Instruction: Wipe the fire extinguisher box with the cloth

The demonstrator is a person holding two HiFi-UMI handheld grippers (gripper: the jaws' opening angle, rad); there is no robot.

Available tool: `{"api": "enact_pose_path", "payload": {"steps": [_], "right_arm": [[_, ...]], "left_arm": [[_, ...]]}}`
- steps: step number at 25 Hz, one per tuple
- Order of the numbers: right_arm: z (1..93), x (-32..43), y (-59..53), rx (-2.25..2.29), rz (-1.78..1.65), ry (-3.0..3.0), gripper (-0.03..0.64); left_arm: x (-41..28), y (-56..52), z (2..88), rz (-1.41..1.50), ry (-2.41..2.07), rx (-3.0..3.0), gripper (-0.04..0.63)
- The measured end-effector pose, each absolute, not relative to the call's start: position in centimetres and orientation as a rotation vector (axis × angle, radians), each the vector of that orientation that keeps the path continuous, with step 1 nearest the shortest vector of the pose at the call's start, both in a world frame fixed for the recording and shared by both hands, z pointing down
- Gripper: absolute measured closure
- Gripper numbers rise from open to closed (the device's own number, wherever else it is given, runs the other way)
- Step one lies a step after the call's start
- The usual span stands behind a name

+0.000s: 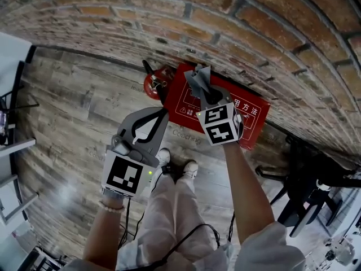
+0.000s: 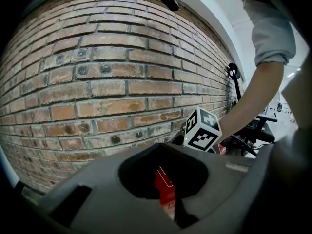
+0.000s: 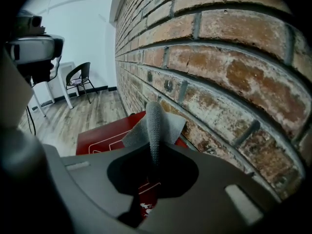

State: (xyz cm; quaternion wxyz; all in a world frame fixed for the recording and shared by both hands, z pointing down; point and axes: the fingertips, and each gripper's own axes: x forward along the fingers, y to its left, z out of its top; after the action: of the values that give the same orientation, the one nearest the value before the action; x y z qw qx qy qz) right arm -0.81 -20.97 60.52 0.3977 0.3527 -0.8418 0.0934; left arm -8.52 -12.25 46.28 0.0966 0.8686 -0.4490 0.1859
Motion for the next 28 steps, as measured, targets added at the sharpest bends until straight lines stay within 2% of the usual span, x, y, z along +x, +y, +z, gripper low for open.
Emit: {"api": "enact_pose_path", "payload": {"steps": [28], "right_arm": [[60.6, 10.0, -19.6, 1.067, 0.324, -2.068, 0.598]], "left_arm": [[-0.8, -12.3, 46.4, 0.579, -1.193, 2.653, 0.597]]}}
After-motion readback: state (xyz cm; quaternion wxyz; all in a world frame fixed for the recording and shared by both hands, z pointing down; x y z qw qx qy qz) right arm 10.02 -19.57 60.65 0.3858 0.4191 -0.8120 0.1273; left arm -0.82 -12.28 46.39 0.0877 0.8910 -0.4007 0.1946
